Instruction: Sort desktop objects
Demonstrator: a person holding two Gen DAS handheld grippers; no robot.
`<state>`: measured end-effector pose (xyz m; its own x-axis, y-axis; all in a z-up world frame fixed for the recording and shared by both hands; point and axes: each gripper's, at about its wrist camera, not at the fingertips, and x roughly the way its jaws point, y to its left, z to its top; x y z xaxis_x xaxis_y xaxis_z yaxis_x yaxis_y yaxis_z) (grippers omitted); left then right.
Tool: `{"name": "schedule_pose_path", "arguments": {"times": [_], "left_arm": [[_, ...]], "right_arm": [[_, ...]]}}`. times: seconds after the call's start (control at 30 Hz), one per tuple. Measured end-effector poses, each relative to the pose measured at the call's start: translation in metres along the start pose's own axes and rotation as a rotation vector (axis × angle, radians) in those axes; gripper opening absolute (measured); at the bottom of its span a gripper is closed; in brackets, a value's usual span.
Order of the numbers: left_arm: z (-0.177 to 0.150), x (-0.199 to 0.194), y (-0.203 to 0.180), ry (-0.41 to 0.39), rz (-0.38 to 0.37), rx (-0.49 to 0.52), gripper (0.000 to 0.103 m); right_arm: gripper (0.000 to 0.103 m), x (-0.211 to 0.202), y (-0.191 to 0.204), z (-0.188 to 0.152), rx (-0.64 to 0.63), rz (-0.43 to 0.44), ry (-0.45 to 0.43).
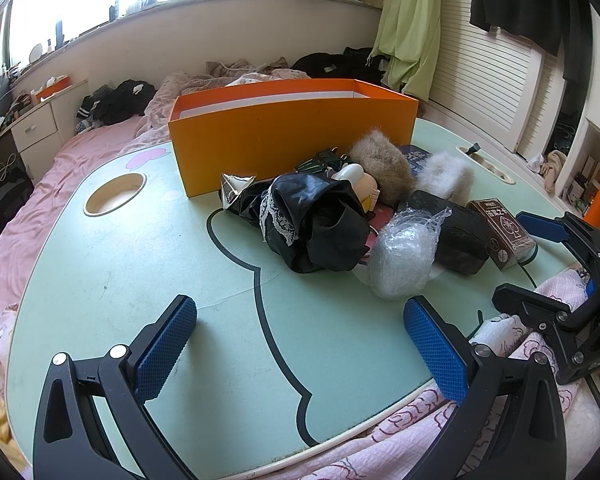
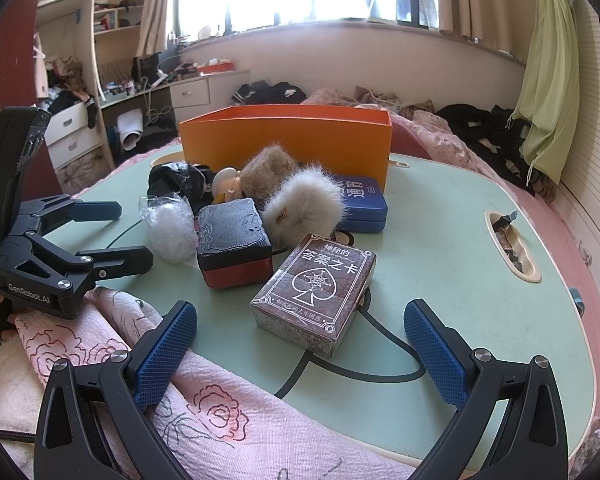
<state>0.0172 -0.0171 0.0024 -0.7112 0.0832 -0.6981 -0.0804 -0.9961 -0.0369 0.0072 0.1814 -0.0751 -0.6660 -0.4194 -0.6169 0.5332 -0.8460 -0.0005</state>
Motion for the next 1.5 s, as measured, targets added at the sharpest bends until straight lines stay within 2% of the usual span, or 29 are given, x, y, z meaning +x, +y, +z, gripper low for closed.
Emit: {"name": "schedule_pose_path", "arguments": {"times": [0.33, 0.6, 0.67, 0.73, 0.77, 0.83, 1.03, 1.17, 1.23, 1.3, 1.33, 1.37, 1.4, 1.47, 1.5], "left_arm": [[0.000, 0.000, 0.000, 0.000, -0.001, 0.000, 0.103], [0.000, 0.000, 0.001, -0.001, -0.002, 0.001, 0.103], [0.000, 0.000, 0.001, -0.001, -0.002, 0.001, 0.103], [0.000, 0.000, 0.001, -0.001, -0.002, 0.001, 0.103], [0.000, 0.000, 0.001, -0.001, -0.002, 0.001, 0.103], [0.000, 0.000, 0.001, -0.001, -0.002, 0.001, 0.103], [0.001, -0.004, 0.003, -0.010, -0.009, 0.003, 0.103], [0.006, -0.021, -0.002, -0.083, -0.069, 0.020, 0.103], [0.011, -0.023, -0.010, -0.083, -0.111, 0.048, 0.102], [0.019, -0.017, -0.019, -0.038, -0.154, 0.063, 0.088], [0.023, -0.012, -0.023, -0.013, -0.174, 0.068, 0.077], [0.026, -0.008, -0.026, 0.008, -0.183, 0.073, 0.070], [0.029, -0.001, -0.028, 0.035, -0.185, 0.073, 0.066], [0.033, 0.009, -0.029, 0.065, -0.188, 0.064, 0.046], [0.034, 0.010, -0.029, 0.061, -0.187, 0.066, 0.041]], "right_arm": [[0.103, 0.004, -0.013, 0.010, 0.048, 0.027, -0.034], [0.102, -0.007, -0.025, 0.007, 0.136, -0.018, -0.072], [0.094, -0.008, -0.026, 0.007, 0.139, -0.025, -0.083], [0.075, -0.005, -0.025, 0.007, 0.133, -0.024, -0.069], [0.068, -0.004, -0.025, 0.006, 0.135, -0.019, -0.060], [0.043, -0.001, -0.028, 0.004, 0.148, -0.004, -0.049], [0.040, -0.014, -0.034, -0.002, 0.179, -0.003, -0.123], [0.040, -0.022, -0.033, -0.005, 0.177, -0.012, -0.168], [0.041, -0.022, -0.037, -0.005, 0.180, -0.007, -0.172], [0.041, -0.021, -0.038, -0.004, 0.184, -0.003, -0.164], [0.041, -0.020, -0.039, -0.004, 0.187, -0.001, -0.161], [0.041, -0.020, -0.040, -0.005, 0.190, 0.001, -0.159], [0.041, -0.019, -0.041, -0.005, 0.194, 0.003, -0.157], [0.041, -0.019, -0.043, -0.005, 0.200, 0.006, -0.153], [0.041, -0.018, -0.044, -0.006, 0.204, 0.008, -0.150]]}}
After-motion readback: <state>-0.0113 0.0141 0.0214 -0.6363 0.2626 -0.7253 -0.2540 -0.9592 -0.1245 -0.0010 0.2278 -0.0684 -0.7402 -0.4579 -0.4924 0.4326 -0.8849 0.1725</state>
